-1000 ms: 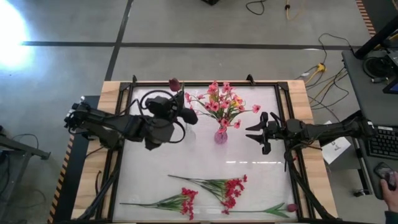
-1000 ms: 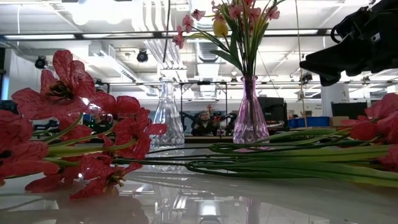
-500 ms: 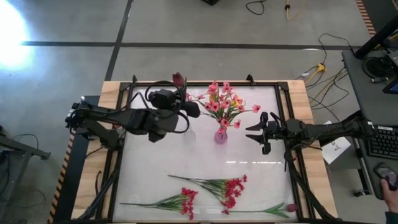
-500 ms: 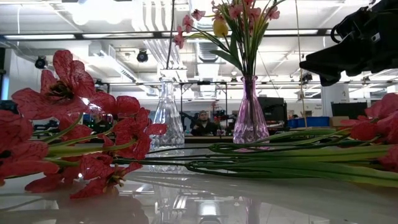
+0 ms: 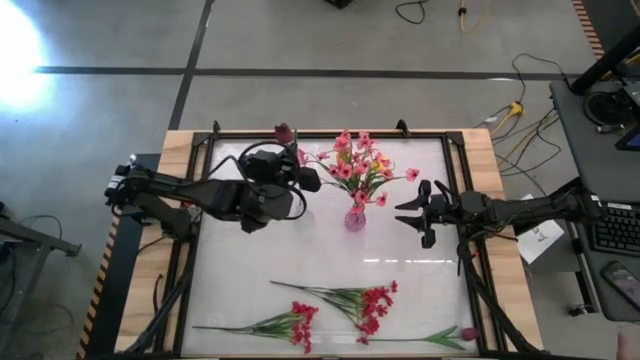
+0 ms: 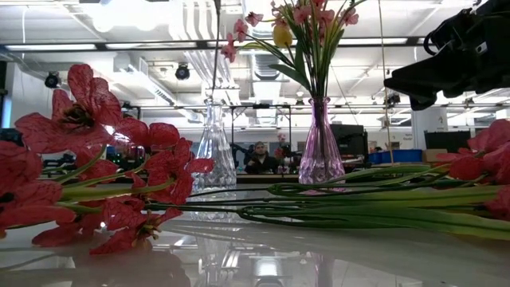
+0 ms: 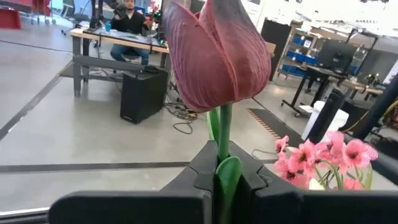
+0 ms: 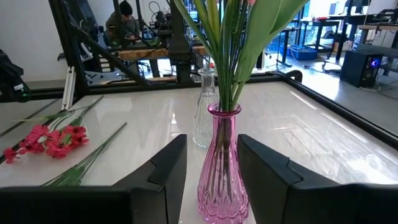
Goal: Sort flowers into vase by color
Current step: Put the top dark red flower into the transparent vase
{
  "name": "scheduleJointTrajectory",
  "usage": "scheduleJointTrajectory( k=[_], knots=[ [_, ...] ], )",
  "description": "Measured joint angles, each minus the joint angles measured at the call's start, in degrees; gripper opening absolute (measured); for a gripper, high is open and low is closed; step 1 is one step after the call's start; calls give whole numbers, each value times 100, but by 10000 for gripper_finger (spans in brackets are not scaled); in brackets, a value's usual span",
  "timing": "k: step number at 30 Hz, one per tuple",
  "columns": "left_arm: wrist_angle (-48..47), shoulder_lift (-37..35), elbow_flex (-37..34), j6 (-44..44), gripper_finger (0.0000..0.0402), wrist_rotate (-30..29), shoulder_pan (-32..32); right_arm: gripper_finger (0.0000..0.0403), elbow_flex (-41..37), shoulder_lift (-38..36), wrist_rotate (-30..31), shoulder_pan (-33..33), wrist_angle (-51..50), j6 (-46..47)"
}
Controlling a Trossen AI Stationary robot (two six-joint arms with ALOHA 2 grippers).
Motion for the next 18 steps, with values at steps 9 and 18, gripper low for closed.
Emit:
scheduleJointTrajectory(
  k=[9, 18],
  knots=[
    [-79, 1, -317, -792, 0, 4, -25, 136, 0, 0, 1, 0, 0, 1],
    [-177, 1, -709, -364, 20, 654, -138, 126, 0, 0, 2, 0, 0, -8]
  ],
)
